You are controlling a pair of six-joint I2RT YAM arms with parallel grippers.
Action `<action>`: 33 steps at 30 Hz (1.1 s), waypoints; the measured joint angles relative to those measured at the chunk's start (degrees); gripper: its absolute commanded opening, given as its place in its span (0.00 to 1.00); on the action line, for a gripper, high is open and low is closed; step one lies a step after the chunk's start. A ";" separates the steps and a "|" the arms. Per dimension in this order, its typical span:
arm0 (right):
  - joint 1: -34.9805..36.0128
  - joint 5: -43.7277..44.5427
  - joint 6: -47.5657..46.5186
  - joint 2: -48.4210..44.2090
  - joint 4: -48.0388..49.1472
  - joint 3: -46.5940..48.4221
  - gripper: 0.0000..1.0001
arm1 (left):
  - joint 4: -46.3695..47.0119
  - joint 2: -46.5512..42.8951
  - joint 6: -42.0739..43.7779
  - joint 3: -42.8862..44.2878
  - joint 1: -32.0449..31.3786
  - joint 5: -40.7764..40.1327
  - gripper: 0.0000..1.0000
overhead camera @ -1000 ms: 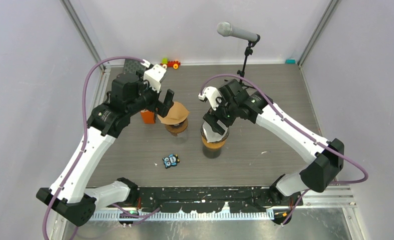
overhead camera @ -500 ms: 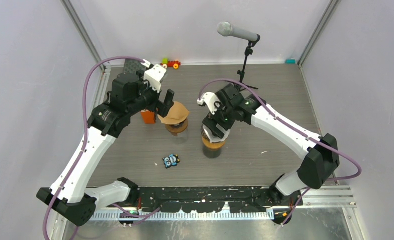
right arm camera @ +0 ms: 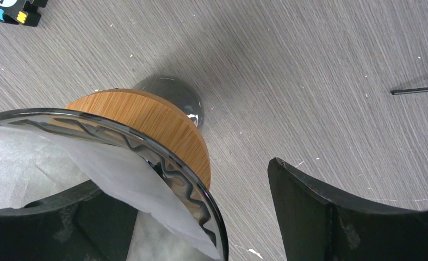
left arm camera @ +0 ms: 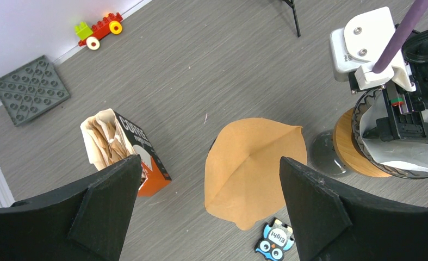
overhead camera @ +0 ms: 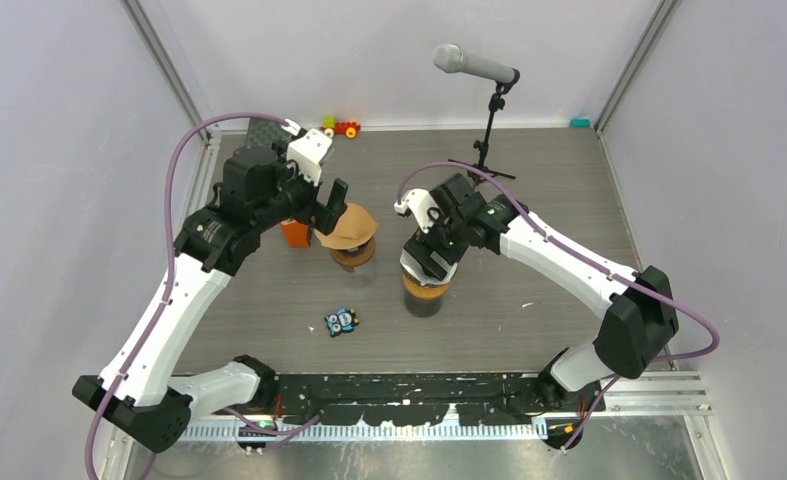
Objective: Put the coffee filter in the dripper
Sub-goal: Adjust the coffee filter in the coffee dripper.
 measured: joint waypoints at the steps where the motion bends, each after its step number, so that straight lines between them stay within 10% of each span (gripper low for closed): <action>1: 0.00 0.00 0.07 0.00 0.00 0.00 0.87 | 0.02 0.00 0.00 0.00 0.00 0.00 1.00; 33: 0.00 -0.79 0.48 -0.94 -6.36 8.33 0.87 | 1.29 1.55 2.56 -0.63 0.00 -0.42 1.00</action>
